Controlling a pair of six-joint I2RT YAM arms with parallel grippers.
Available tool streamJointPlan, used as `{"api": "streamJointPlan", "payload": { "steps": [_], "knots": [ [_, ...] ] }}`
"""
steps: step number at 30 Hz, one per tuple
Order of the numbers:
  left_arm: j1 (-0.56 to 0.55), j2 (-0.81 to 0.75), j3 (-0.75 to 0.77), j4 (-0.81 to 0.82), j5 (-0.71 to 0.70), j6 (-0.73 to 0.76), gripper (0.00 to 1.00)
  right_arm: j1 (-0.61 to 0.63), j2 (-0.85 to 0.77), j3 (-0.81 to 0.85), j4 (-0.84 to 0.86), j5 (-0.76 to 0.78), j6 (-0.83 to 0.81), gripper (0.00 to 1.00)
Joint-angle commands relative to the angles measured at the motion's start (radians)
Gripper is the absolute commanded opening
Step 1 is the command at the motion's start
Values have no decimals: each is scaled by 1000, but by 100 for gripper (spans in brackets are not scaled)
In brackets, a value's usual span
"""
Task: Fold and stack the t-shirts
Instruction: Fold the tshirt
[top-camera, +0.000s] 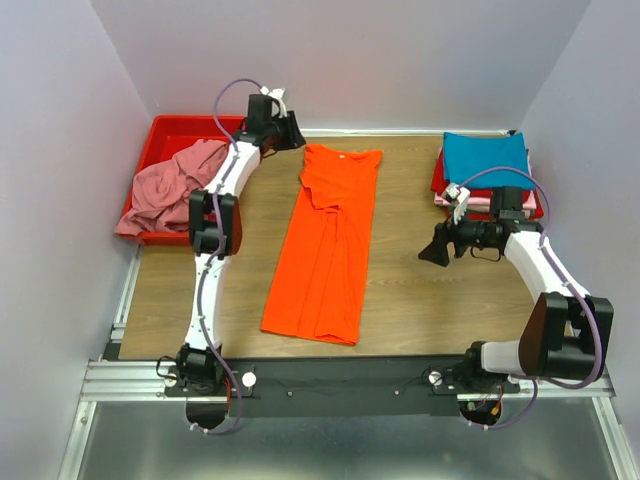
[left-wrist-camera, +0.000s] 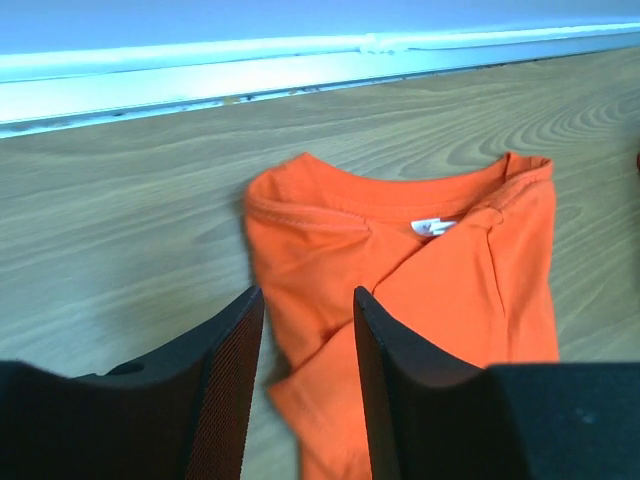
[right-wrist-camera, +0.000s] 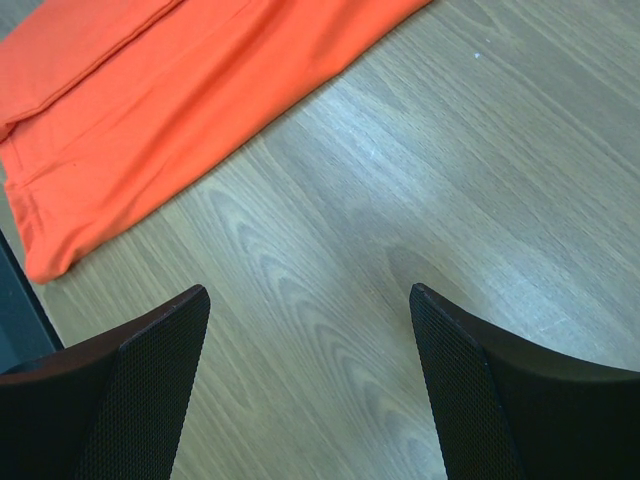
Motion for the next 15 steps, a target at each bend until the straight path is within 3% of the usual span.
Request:
{"api": "streamJointPlan", "payload": {
  "steps": [1, 3, 7, 10, 15],
  "knots": [
    [45, -251, -102, -14, -26, 67, 51, -7, -1, -16, 8, -45, 9, 88],
    [54, -421, -212, 28, -9, 81, 52, -7, -15, -21, 6, -57, 18, 88],
    [68, -864, -698, 185, -15, 98, 66, -7, -59, -32, 6, -45, 23, 88],
    [86, -1055, -968, 253, -11, 95, 77, -7, -59, -18, 5, -31, 29, 88],
    [132, -1314, -1286, 158, 49, 67, 77, -7, -24, 33, -4, -8, 41, 88]
  ]
}}
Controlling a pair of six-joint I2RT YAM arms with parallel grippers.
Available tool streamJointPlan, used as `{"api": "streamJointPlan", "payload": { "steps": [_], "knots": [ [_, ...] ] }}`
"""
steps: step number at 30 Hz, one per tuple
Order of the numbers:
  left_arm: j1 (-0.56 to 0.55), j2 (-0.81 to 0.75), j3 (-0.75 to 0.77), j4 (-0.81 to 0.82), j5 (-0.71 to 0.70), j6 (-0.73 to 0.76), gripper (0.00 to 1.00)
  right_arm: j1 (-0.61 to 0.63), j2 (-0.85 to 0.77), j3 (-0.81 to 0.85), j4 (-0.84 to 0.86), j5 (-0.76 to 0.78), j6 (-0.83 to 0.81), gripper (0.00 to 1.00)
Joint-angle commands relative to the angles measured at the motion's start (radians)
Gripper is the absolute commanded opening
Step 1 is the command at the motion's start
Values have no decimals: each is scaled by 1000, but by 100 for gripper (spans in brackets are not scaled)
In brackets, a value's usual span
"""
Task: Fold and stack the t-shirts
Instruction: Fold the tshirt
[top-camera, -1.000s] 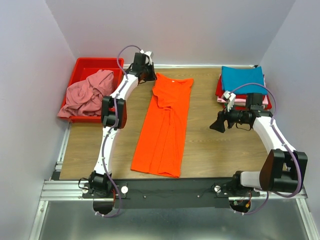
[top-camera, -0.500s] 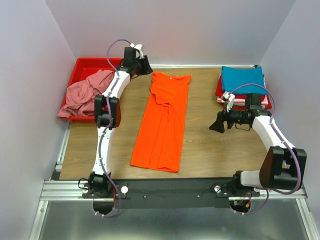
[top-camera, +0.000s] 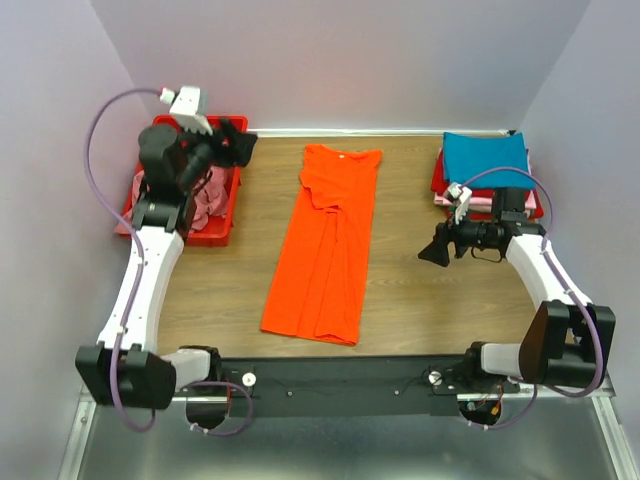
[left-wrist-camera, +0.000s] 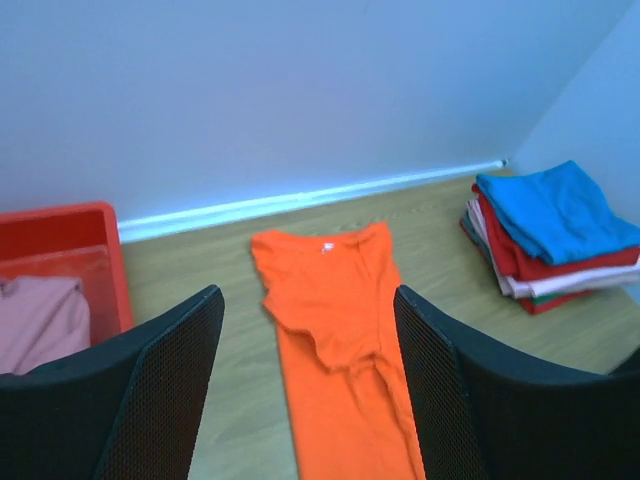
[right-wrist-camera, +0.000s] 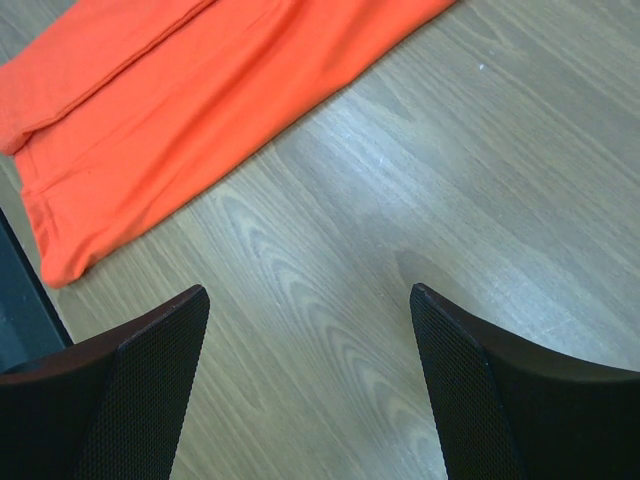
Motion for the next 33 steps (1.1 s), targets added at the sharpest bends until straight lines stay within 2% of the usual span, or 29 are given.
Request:
{"api": "streamJointPlan", "payload": {
  "steps": [1, 6, 10, 13, 14, 19, 22, 27, 30, 33],
  "knots": [
    [26, -46, -265, -113, 45, -17, 77, -5, 30, 54, -4, 4, 20, 88],
    [17, -225, -552, -126, 117, -134, 77, 3, 156, 142, -2, -16, 76, 88],
    [-30, -293, -665, -180, 68, -161, 77, 35, 304, 257, 15, -20, 188, 88],
    [-122, -276, -634, -254, -25, -215, 77, 76, 410, 384, 71, 33, 280, 88],
    [-159, -265, -632, -264, -29, -224, 77, 102, 485, 433, 100, 94, 349, 88],
    [-190, -122, -624, -335, -159, -249, 77, 171, 743, 744, 147, 282, 544, 88],
    [-204, -95, -627, -338, -160, -279, 77, 194, 917, 994, 185, 360, 726, 87],
    [-218, -112, -669, -335, -159, -335, 77, 236, 1139, 1264, 199, 449, 868, 86],
    [-222, -123, -699, -327, -150, -353, 77, 253, 1259, 1401, 203, 464, 937, 82],
    [-224, -127, -695, -323, -148, -355, 77, 269, 1328, 1440, 205, 478, 971, 76]
  ]
}}
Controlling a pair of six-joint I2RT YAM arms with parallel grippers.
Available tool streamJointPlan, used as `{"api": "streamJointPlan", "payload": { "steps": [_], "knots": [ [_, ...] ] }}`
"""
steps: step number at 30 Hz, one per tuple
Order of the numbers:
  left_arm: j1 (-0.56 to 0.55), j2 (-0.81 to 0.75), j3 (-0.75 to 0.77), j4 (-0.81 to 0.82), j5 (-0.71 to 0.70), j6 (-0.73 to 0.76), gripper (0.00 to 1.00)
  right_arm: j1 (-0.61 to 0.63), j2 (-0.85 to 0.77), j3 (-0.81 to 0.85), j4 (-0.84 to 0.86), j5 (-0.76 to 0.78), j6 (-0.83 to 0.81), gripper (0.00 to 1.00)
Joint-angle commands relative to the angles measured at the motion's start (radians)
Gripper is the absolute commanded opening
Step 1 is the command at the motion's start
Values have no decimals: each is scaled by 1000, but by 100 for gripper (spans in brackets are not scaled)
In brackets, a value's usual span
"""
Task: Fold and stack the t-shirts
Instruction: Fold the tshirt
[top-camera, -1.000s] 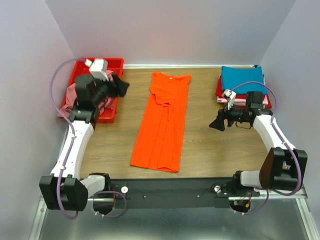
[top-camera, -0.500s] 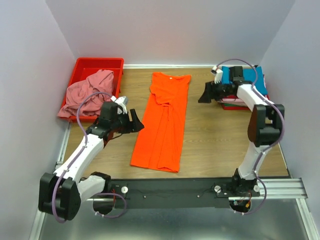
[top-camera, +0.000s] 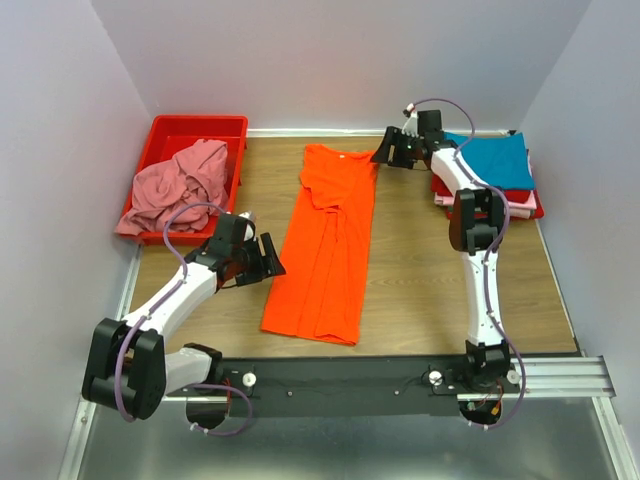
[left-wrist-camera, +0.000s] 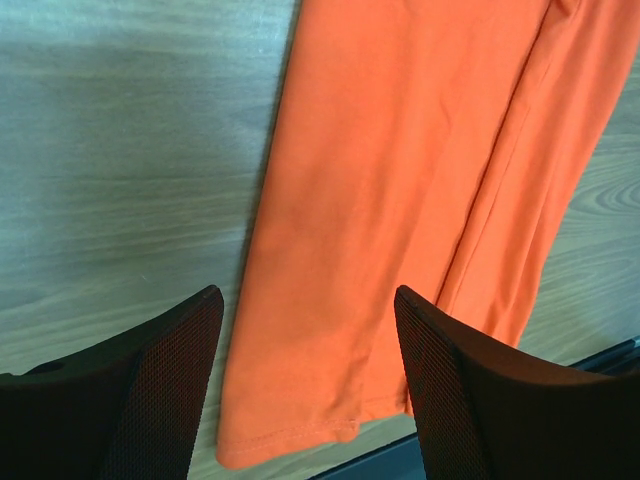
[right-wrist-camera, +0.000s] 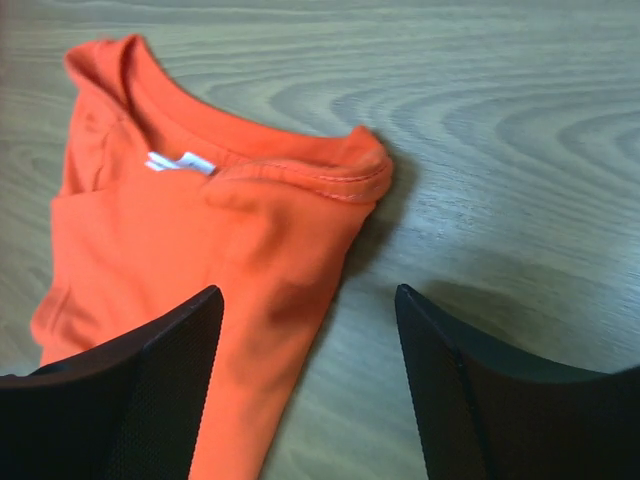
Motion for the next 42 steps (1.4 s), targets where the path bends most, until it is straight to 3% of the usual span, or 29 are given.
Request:
{"api": "streamJointPlan", "payload": {
  "steps": [1, 3, 4, 6, 9, 13, 16, 22, 23, 24, 26, 28, 30, 34, 38, 42],
  "knots": [
    [-6, -27, -3, -6, -26, -30, 77, 31, 81, 63, 8, 65, 115, 74],
    [-6, -24, 3, -4, -32, -24, 77, 37, 95, 54, 8, 47, 127, 69],
    [-6, -22, 9, -4, -35, -21, 77, 37, 96, 50, 9, 45, 130, 61],
    [-6, -16, 14, -4, -29, -10, 77, 38, 96, 33, 9, 53, 138, 54],
    [-6, -13, 35, -9, -14, 17, 77, 37, 92, 27, 9, 78, 134, 31],
    [-6, -16, 82, -39, -46, 68, 77, 37, 118, 95, 8, 113, 114, 13],
    [-6, -7, 121, -55, -52, 115, 77, 37, 150, 192, 9, 188, 75, 4],
    [-6, 36, 165, -67, -81, 160, 77, 35, 181, 303, 29, 312, -44, 0],
    [-6, 51, 168, -60, -79, 169, 77, 35, 179, 306, 34, 300, -73, 4],
    [-6, 56, 173, -58, -78, 172, 77, 37, 176, 309, 35, 291, -87, 29],
    [-6, 65, 179, -52, -72, 180, 78, 38, 162, 297, 31, 253, -116, 62],
    [-6, 62, 182, -40, -73, 186, 79, 37, 110, 271, 13, 168, -176, 83],
    [-6, 19, 178, -4, -58, 198, 83, 40, 17, 190, -7, 79, -251, 95],
    [3, -36, 111, 101, -46, 185, 97, 57, -210, -39, -29, -13, -375, 100],
    [28, -65, 46, 167, 52, 113, 98, 103, -474, -349, -41, -66, -541, 100],
    [32, -107, -26, 207, 65, 28, 96, 155, -663, -620, -43, -161, -693, 100]
  ]
}}
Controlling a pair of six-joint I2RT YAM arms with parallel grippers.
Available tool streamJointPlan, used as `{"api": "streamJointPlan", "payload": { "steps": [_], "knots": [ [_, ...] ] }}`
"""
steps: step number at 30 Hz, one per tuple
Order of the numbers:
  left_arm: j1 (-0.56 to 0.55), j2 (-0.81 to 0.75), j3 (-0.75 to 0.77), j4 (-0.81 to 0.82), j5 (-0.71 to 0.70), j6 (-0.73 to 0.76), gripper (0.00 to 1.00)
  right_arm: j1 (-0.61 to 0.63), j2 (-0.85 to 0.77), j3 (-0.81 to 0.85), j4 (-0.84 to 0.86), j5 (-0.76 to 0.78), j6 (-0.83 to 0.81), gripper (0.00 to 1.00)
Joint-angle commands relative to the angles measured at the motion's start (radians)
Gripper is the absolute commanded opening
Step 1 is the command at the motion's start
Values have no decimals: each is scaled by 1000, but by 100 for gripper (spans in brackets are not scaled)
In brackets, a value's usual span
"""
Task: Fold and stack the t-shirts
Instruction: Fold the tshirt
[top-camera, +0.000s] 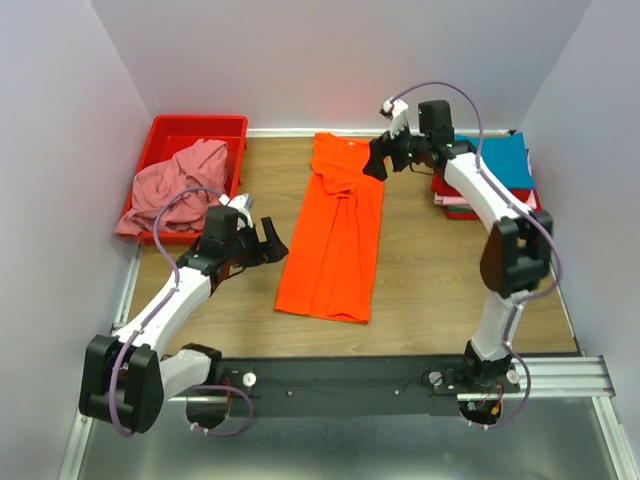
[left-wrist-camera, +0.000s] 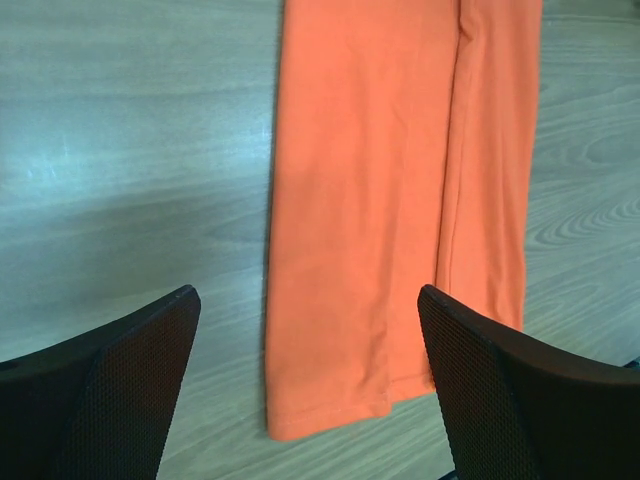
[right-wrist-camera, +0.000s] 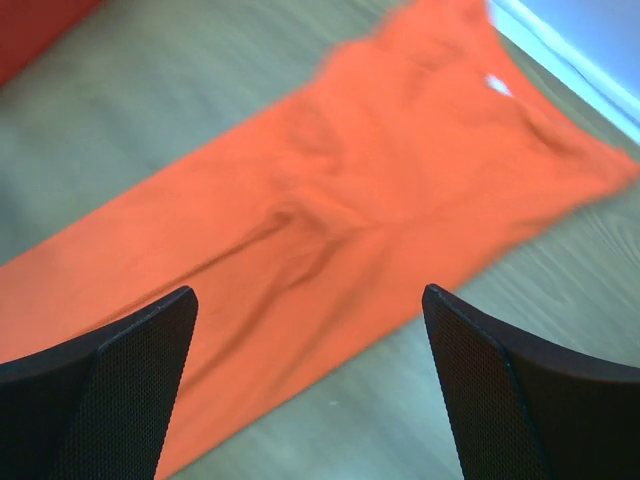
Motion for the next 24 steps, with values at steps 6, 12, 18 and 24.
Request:
{"api": "streamJointPlan", "payload": {
  "steps": [6, 12, 18, 24],
  "knots": [
    [-45, -128, -149, 53, 67, -207, 90, 151, -381, -464, -220, -220, -496, 100],
    [-135, -207, -218, 36, 52, -310, 84, 336, -564, -757, -273, -143, -633, 100],
    [-243, -299, -278, 2, -20, -502, 81, 376, -627, -876, -204, -99, -593, 100],
    [-301, -303, -309, -22, -87, -625, 82, 408, -648, -930, -188, -100, -626, 100]
  ]
}}
